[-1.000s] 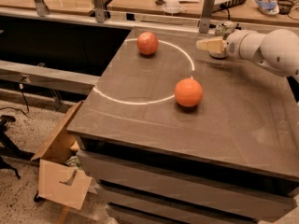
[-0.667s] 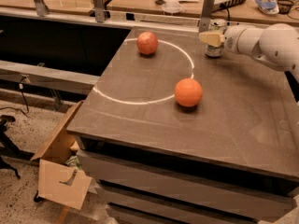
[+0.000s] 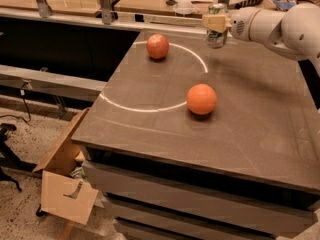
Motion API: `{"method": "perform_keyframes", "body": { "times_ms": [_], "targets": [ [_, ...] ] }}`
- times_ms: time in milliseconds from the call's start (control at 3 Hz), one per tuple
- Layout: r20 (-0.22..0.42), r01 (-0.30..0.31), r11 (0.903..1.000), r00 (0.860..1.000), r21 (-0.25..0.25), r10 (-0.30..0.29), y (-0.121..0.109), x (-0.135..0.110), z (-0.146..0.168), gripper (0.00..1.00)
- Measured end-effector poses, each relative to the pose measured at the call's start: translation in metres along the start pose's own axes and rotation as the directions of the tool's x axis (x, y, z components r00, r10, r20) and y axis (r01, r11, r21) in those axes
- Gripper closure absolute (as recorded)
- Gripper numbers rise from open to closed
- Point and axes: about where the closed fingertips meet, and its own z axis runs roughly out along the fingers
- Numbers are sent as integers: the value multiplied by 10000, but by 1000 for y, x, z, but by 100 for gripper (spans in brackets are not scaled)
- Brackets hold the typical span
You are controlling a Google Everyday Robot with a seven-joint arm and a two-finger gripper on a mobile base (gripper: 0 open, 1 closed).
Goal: Move 7up can near apple
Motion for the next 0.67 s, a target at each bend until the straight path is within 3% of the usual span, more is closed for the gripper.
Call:
{"method": "perform_keyframes", "body": {
  "times_ms": [333, 667],
  "targets": [
    [-28, -624, 9890, 9980, -1339, 626, 47, 0, 7, 100],
    [-355, -937, 9648, 9955, -2456, 876, 94, 15, 16, 100]
  ]
}}
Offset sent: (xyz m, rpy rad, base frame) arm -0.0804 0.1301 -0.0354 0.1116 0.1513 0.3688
